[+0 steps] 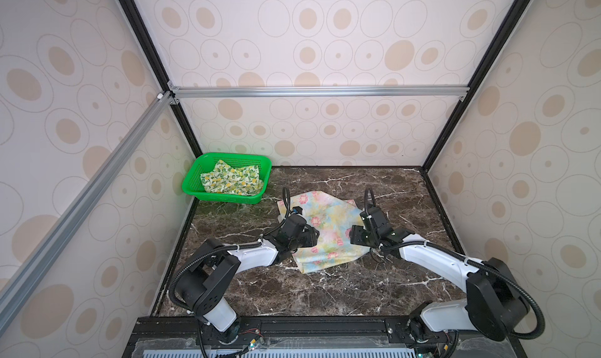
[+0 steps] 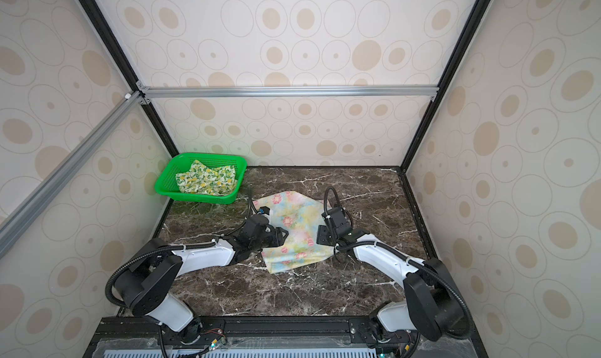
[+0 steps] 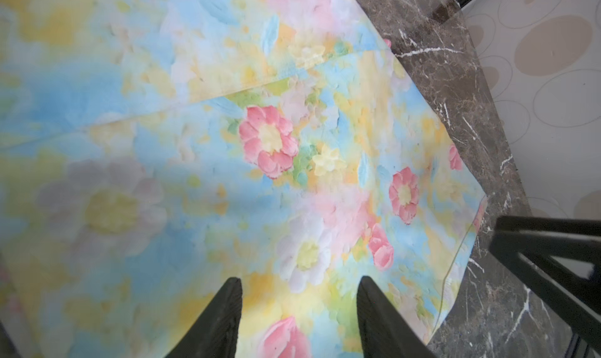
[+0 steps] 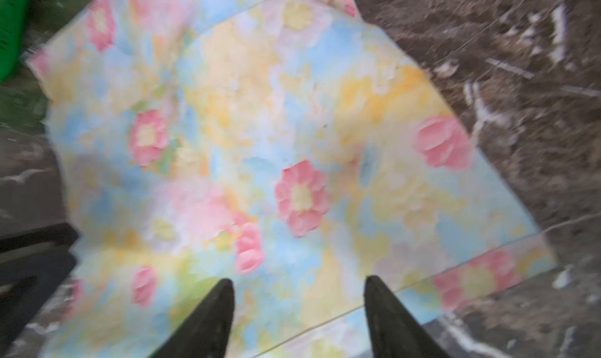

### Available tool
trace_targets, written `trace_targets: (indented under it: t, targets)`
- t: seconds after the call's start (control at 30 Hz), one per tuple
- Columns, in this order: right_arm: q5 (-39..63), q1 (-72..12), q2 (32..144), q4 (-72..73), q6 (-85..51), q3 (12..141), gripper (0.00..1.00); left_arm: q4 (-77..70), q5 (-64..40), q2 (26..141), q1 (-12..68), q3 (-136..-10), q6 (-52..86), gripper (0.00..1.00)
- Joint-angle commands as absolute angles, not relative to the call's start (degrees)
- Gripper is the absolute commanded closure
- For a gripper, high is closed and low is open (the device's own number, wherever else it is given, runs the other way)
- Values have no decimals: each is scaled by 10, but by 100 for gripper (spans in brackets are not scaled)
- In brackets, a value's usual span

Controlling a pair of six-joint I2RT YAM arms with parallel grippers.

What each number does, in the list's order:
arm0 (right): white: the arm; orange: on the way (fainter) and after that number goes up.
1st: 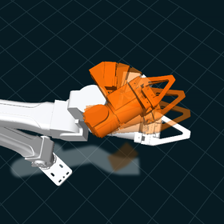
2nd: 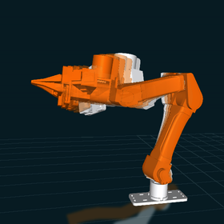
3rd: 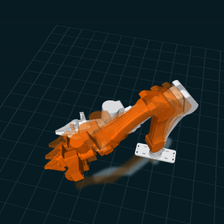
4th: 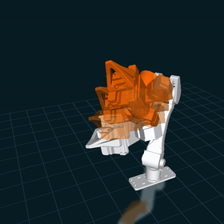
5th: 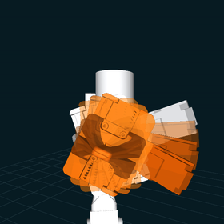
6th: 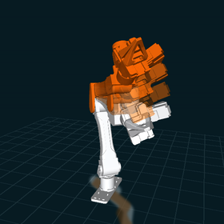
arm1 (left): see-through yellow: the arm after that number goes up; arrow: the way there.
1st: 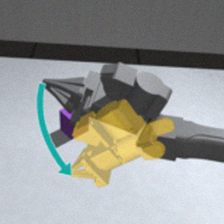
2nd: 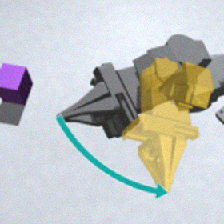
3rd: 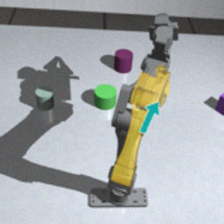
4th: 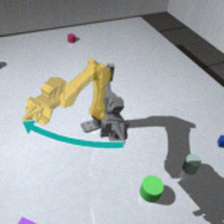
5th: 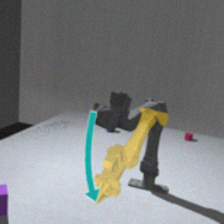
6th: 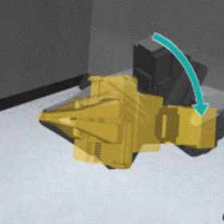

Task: Fold and stack skirts
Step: Rotate the skirt at the center of the table.

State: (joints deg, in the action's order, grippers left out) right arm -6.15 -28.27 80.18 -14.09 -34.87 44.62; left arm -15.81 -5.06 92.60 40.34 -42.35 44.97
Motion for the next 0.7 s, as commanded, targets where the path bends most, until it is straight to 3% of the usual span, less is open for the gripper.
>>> trace_targets:
  t: [0.0, 0.17, 0.33, 0.67]
  targets:
    - [-44, -260, 841, -136, -353, 436, 46, -177, -50, 961, 409, -435, 494, 44]
    - [-39, -259, 895, -122, -362, 435, 58, -184, -42, 1012, 409, -457, 497, 45]
    - [-3, -279, 920, -89, -398, 405, 62, -137, 3, 1055, 407, -506, 477, 45]
    - [-19, -480, 978, -99, -484, 469, 63, -122, 36, 1163, 349, -638, 407, 45]
